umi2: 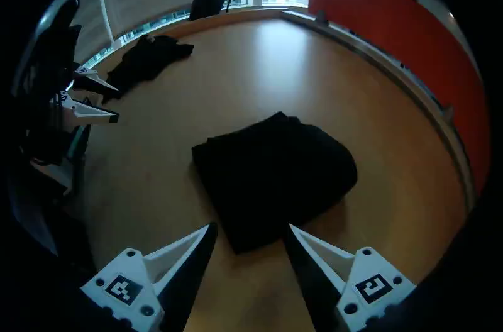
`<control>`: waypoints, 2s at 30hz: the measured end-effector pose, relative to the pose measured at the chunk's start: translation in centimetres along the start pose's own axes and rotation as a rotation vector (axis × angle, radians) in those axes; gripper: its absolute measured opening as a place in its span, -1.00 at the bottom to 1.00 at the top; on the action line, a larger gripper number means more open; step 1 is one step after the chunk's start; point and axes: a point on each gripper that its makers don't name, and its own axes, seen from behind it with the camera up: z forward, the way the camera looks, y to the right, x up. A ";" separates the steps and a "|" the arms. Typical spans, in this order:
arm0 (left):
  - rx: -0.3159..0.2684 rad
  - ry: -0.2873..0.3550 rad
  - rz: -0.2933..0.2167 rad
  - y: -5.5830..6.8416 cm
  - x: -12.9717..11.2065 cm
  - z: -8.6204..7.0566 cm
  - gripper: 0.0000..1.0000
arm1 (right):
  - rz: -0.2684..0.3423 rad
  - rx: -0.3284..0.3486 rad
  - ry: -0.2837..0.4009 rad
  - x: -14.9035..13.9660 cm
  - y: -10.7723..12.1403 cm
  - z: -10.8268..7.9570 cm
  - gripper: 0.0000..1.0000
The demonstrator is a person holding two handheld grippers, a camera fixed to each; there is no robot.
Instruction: Fold towel
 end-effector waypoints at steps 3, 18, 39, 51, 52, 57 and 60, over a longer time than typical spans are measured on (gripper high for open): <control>-0.001 0.000 0.001 0.0 0.0 0.0 0.98 | 0.019 -0.012 -0.003 -0.6 -0.1 0.0 0.56; -0.007 0.000 0.004 0.2 0.0 0.1 0.99 | 0.099 -0.084 -0.033 -3.0 -0.1 0.4 0.54; -0.010 -0.004 0.004 0.6 -0.3 0.1 0.99 | 0.155 -0.127 -0.025 -3.8 -0.1 1.4 -0.26; -0.008 -0.006 0.003 0.4 -0.4 0.1 0.99 | 0.156 -0.128 -0.022 -3.9 -0.1 1.2 -0.72; -0.008 -0.005 0.004 0.4 -0.3 0.1 0.99 | 0.159 -0.128 -0.021 -3.9 -0.1 1.2 -0.79; -0.009 -0.005 0.006 0.4 -0.3 0.1 0.98 | 0.171 -0.123 -0.013 -3.7 -0.1 1.1 -0.91; -0.009 -0.005 0.007 0.5 -0.3 0.0 0.99 | 0.169 -0.121 -0.011 -3.7 0.0 1.0 -0.92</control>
